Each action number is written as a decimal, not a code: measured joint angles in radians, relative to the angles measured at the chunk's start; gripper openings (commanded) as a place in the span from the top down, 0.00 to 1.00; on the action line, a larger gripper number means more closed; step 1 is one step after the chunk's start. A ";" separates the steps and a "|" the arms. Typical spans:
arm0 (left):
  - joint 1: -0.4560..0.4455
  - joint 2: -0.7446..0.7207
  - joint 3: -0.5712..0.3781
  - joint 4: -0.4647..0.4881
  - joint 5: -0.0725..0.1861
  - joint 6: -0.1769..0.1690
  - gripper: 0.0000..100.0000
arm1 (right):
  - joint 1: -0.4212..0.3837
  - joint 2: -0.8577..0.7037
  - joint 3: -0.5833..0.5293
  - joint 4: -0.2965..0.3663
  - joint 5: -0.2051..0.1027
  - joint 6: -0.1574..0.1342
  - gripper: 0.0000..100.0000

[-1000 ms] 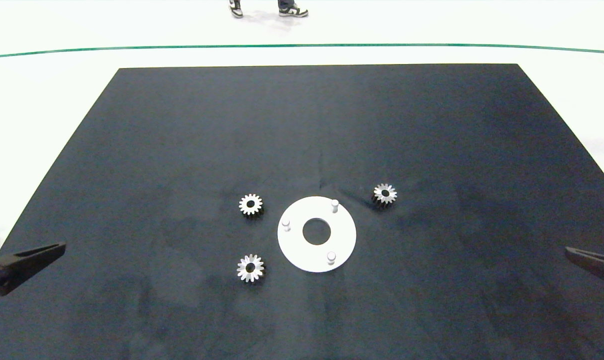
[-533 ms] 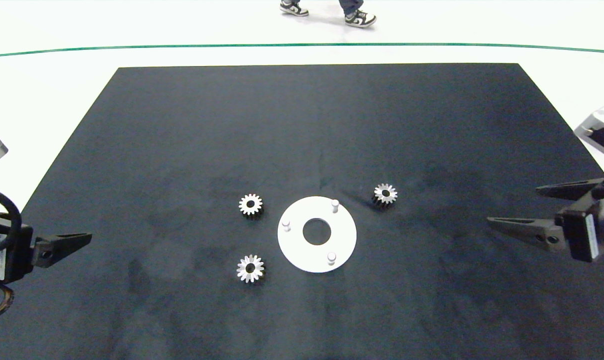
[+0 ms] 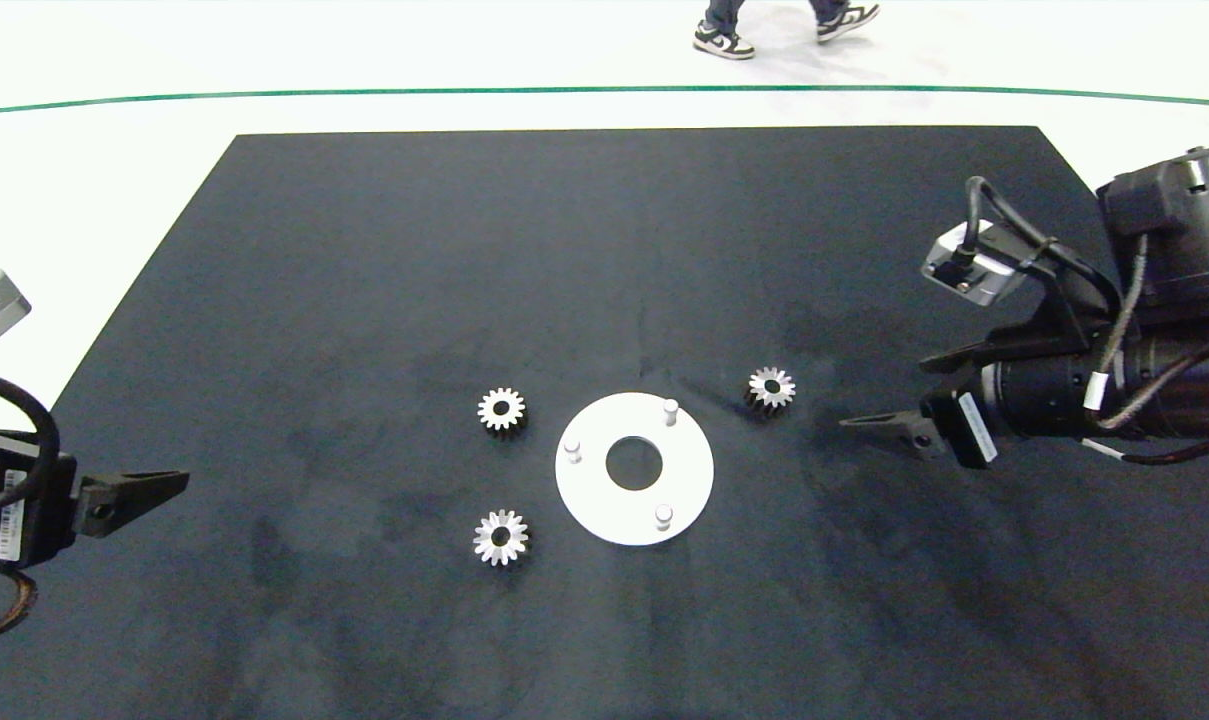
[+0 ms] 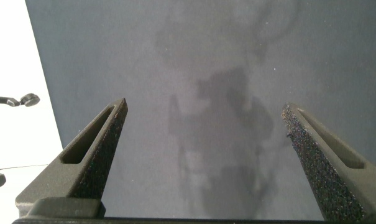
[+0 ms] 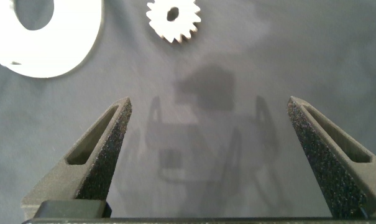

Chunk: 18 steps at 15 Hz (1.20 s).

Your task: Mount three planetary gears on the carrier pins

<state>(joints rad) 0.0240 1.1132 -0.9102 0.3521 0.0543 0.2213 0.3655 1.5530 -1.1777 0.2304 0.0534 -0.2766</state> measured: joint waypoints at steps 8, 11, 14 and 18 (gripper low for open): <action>0.003 -0.011 0.005 0.000 -0.001 0.011 0.00 | 0.039 0.155 -0.143 0.002 -0.008 0.000 0.00; 0.003 -0.018 0.010 0.000 -0.001 0.012 0.00 | 0.052 0.192 -0.174 0.003 -0.015 -0.002 0.00; 0.003 -0.024 0.012 0.000 -0.001 0.013 0.00 | 0.057 0.226 -0.201 0.003 -0.016 -0.002 0.00; 0.003 -0.029 0.017 0.001 -0.001 0.020 0.00 | 0.066 0.276 -0.249 0.003 -0.032 -0.008 0.00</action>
<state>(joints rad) 0.0272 1.0847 -0.8932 0.3530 0.0532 0.2413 0.4319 1.8285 -1.4268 0.2336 0.0215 -0.2847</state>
